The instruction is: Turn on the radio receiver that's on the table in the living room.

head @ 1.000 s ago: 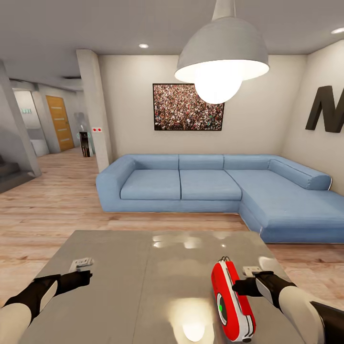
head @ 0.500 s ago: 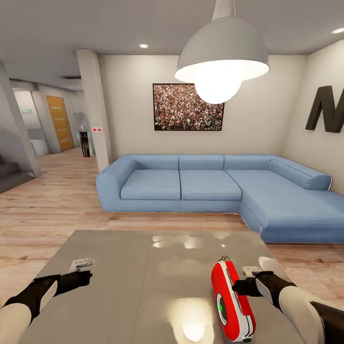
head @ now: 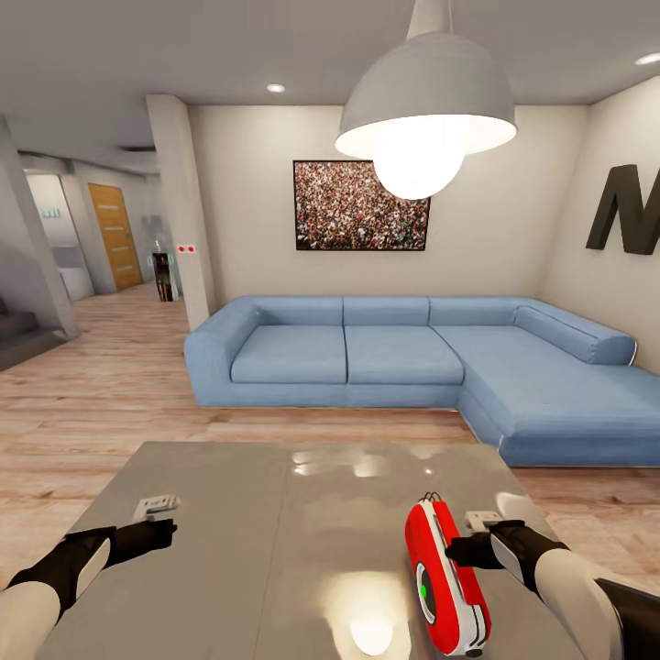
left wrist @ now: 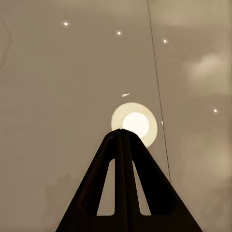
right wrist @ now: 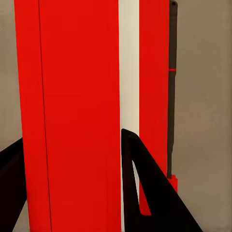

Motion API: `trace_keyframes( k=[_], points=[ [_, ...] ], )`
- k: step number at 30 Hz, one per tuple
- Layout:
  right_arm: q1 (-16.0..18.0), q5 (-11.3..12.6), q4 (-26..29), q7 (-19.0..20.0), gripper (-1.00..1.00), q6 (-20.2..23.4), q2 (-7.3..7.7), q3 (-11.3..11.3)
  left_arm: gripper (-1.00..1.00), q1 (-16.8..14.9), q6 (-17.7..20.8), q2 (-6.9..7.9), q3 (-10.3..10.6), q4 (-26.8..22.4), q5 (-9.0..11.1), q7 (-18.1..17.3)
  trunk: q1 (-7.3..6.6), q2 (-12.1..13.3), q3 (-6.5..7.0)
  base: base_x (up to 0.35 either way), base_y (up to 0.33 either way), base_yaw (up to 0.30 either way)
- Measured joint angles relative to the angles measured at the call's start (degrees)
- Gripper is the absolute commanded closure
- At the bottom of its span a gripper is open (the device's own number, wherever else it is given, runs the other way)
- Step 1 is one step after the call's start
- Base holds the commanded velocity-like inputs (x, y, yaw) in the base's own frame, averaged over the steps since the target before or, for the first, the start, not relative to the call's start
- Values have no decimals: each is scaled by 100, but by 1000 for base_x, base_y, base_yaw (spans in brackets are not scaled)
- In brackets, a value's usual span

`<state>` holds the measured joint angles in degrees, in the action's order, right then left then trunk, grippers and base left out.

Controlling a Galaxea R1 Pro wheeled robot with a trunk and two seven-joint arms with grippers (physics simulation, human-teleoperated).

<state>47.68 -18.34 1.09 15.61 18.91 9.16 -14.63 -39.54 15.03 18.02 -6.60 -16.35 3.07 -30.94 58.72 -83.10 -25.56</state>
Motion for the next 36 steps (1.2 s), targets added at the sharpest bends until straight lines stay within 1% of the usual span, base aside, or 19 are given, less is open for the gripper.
trace_keyframes(
  k=[4,5,6,7,36],
  points=[
    [0,0,1,0,100,1,0,0,100,0,0,0,0,4,0,0,0,0,0,0,0,0],
    [-1,0,1,0,-100,0,0,-1,100,0,0,0,0,6,-1,0,0,0,0,0,0,0],
    [-259,38,21,3,-100,-110,-2,-54,100,-1,0,0,0,7,-2,0,1,2,-2,0,0,0],
    [-312,40,22,4,-100,-113,-2,-54,100,-1,0,0,0,8,-2,0,1,2,-2,0,0,0],
    [-312,41,22,4,-100,-115,-2,-57,100,-1,0,7,0,35,-5,0,1,2,-2,0,0,0]
  ],
)
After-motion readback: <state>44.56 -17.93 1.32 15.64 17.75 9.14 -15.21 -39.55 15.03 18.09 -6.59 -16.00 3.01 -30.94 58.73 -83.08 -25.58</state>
